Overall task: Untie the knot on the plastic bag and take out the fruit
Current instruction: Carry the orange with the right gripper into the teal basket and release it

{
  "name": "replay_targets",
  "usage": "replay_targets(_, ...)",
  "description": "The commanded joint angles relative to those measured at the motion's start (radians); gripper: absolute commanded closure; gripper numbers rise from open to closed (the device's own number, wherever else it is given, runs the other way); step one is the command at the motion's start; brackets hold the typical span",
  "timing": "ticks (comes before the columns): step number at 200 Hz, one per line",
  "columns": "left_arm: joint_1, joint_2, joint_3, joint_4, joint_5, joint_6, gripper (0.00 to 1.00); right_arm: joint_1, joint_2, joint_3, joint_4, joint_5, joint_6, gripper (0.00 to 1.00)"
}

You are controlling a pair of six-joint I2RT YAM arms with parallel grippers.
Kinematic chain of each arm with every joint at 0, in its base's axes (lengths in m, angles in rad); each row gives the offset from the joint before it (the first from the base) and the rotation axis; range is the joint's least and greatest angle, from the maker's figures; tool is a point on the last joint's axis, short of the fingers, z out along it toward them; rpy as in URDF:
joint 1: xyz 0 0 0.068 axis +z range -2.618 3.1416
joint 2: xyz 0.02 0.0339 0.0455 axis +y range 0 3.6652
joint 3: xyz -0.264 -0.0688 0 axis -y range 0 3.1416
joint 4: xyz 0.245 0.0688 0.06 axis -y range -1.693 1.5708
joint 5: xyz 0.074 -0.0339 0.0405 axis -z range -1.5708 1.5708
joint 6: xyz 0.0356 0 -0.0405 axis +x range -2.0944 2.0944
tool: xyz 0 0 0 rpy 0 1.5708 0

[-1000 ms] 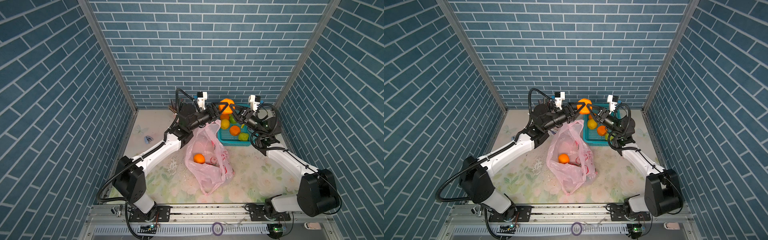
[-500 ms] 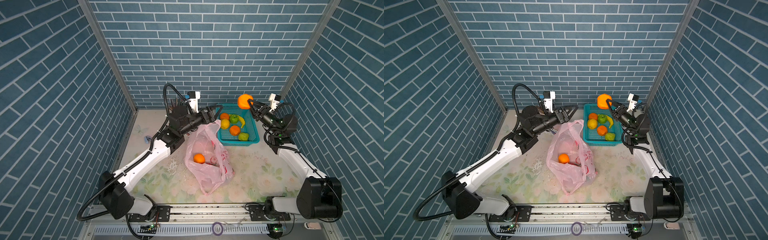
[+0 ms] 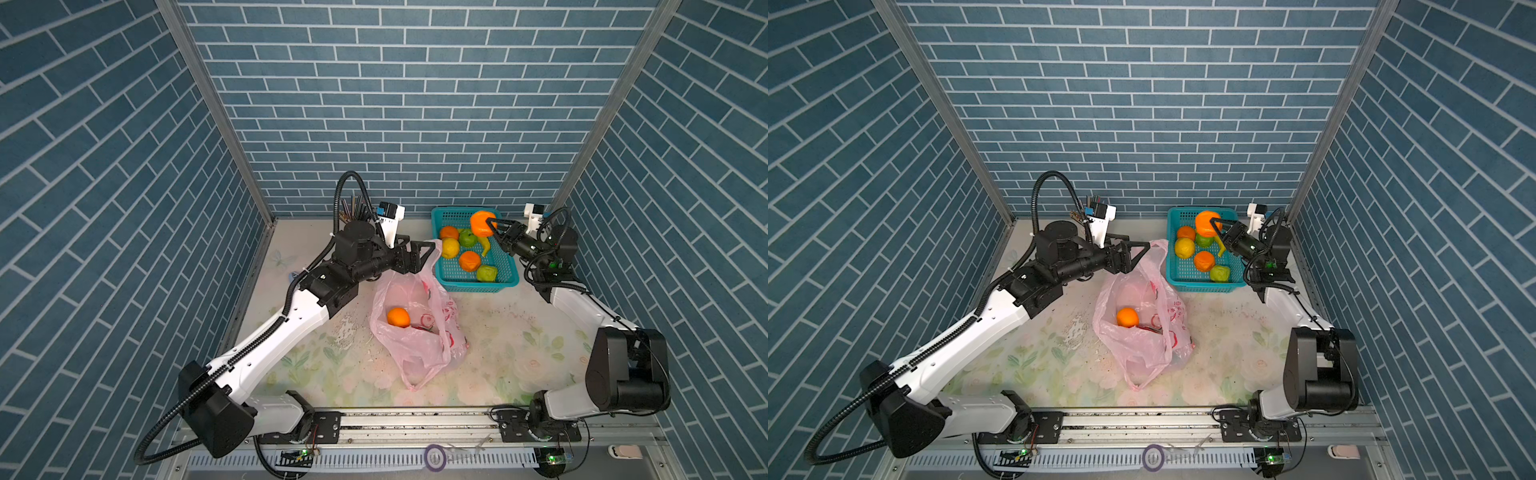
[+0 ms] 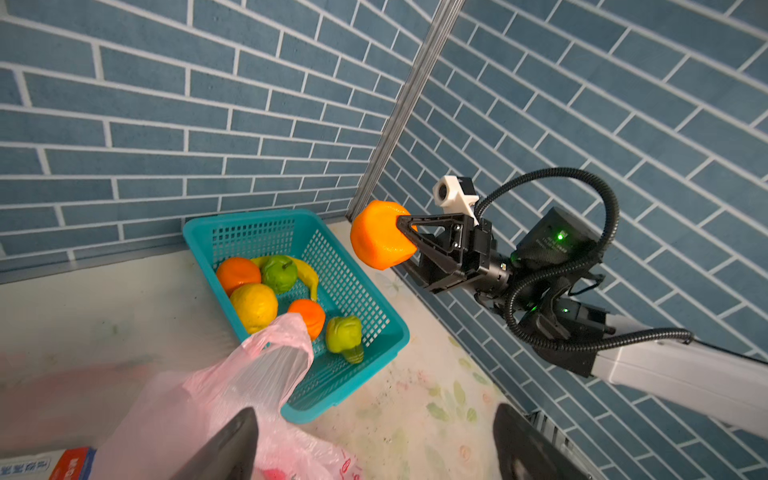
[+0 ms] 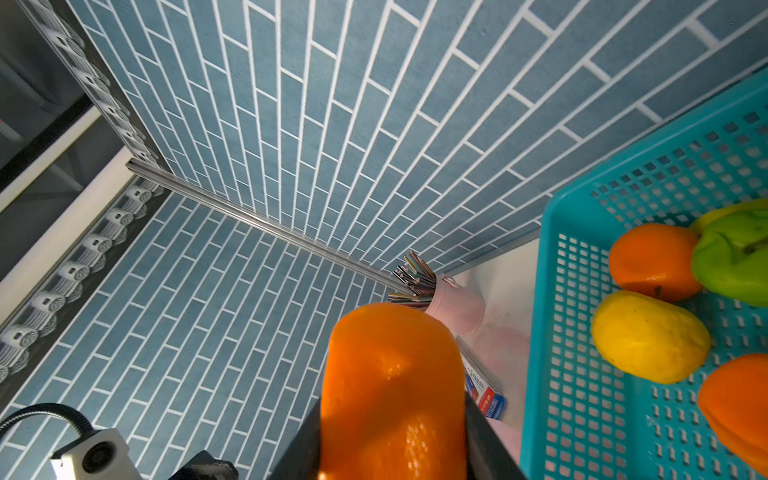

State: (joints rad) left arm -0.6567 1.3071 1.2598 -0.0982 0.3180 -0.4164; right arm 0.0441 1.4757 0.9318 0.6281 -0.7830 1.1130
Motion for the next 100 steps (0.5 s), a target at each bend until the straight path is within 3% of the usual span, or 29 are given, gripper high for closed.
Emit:
replay_targets(1,0.005,-0.017,-0.028,-0.073,0.003,0.054,0.11,0.008,0.027,-0.022,-0.032,-0.023,-0.070,0.59)
replay_targets(100,0.003,0.022,-0.051,-0.064,0.047,0.003,0.11,0.130,0.204,0.028,-0.216,0.057,-0.252,0.59)
